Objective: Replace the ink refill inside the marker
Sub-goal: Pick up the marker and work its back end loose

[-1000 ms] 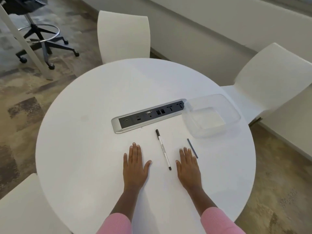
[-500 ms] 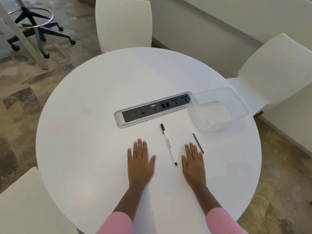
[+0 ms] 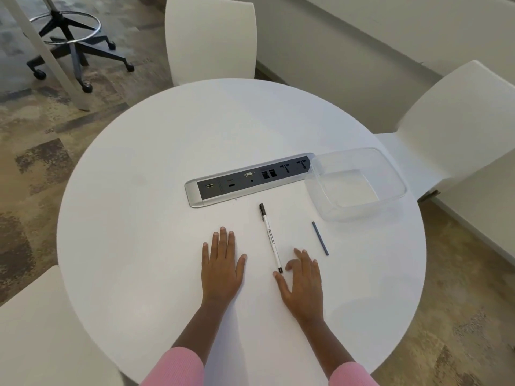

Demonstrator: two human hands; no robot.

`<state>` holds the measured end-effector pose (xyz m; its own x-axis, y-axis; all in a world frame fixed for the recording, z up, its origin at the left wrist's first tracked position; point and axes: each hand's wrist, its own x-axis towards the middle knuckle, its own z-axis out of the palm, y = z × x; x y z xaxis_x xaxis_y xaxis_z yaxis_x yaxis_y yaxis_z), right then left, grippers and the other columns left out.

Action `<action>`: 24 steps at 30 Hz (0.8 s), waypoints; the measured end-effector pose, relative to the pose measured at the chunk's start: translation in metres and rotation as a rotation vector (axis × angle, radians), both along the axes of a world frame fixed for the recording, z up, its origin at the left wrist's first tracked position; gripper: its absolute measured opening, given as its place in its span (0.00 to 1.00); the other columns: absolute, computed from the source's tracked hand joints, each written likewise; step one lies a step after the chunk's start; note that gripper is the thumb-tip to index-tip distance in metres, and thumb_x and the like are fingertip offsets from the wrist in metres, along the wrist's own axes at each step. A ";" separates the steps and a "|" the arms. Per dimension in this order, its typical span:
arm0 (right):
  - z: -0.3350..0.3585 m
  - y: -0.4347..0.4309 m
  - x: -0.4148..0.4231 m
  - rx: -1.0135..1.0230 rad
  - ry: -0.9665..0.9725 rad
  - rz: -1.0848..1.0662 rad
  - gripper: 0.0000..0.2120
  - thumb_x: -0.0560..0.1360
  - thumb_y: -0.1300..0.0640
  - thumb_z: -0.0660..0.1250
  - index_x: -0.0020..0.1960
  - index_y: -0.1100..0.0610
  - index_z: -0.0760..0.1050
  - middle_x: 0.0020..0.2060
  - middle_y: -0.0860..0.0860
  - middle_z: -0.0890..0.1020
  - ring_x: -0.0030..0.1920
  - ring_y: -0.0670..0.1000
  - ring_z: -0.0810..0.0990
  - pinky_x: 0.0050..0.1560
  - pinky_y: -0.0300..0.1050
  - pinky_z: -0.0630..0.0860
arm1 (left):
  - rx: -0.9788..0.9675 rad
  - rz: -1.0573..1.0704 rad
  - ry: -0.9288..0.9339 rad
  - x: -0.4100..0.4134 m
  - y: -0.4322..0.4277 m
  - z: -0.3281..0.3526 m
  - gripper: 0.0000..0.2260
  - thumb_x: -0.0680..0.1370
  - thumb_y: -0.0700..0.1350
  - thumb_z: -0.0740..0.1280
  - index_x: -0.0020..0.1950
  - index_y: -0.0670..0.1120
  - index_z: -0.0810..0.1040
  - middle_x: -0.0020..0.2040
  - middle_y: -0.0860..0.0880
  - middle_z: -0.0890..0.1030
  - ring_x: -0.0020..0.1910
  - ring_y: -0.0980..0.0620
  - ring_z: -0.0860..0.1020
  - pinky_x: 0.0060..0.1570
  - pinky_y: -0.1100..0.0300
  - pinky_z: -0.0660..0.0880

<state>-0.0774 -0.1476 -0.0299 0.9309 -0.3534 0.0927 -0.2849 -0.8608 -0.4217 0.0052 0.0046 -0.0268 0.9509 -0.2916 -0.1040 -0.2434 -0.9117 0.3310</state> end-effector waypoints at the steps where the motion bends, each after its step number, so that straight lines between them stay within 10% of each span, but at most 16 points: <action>1: 0.001 0.000 0.001 -0.007 -0.011 0.006 0.10 0.69 0.55 0.71 0.41 0.60 0.74 0.57 0.60 0.79 0.62 0.61 0.76 0.63 0.61 0.69 | -0.001 0.012 0.001 -0.001 -0.001 -0.002 0.26 0.77 0.52 0.52 0.70 0.39 0.67 0.72 0.39 0.67 0.70 0.39 0.66 0.68 0.41 0.61; 11: 0.022 -0.006 0.009 -0.019 0.012 0.054 0.07 0.64 0.65 0.73 0.38 0.62 0.76 0.49 0.59 0.83 0.51 0.59 0.82 0.51 0.56 0.80 | 0.076 0.046 0.121 -0.008 -0.022 0.001 0.25 0.81 0.52 0.49 0.76 0.44 0.49 0.78 0.42 0.47 0.76 0.44 0.47 0.74 0.49 0.47; 16: 0.026 -0.015 0.013 0.249 0.056 -0.039 0.06 0.74 0.61 0.64 0.50 0.61 0.75 0.50 0.55 0.81 0.54 0.54 0.77 0.58 0.48 0.72 | -0.415 0.152 0.204 -0.022 -0.043 0.014 0.18 0.81 0.44 0.54 0.71 0.43 0.66 0.74 0.47 0.64 0.75 0.51 0.57 0.71 0.61 0.53; 19: 0.038 -0.021 0.014 0.604 0.056 -0.165 0.03 0.76 0.60 0.62 0.45 0.58 0.73 0.46 0.53 0.79 0.51 0.52 0.76 0.51 0.40 0.71 | -0.727 0.353 0.305 -0.029 -0.062 0.026 0.11 0.80 0.43 0.56 0.55 0.45 0.77 0.53 0.49 0.78 0.56 0.50 0.75 0.57 0.62 0.67; 24: 0.056 -0.033 0.006 0.916 0.181 -0.202 0.09 0.76 0.59 0.62 0.37 0.56 0.72 0.34 0.48 0.75 0.37 0.47 0.72 0.36 0.28 0.68 | -1.370 0.664 0.881 -0.021 -0.079 0.042 0.10 0.81 0.47 0.55 0.49 0.44 0.73 0.47 0.44 0.80 0.46 0.48 0.78 0.49 0.57 0.75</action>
<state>-0.0713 -0.1802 0.0257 0.8171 -0.3729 -0.4396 -0.5194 -0.1455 -0.8421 -0.0158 -0.0748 0.0148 0.7353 -0.2225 -0.6402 0.6777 0.2493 0.6917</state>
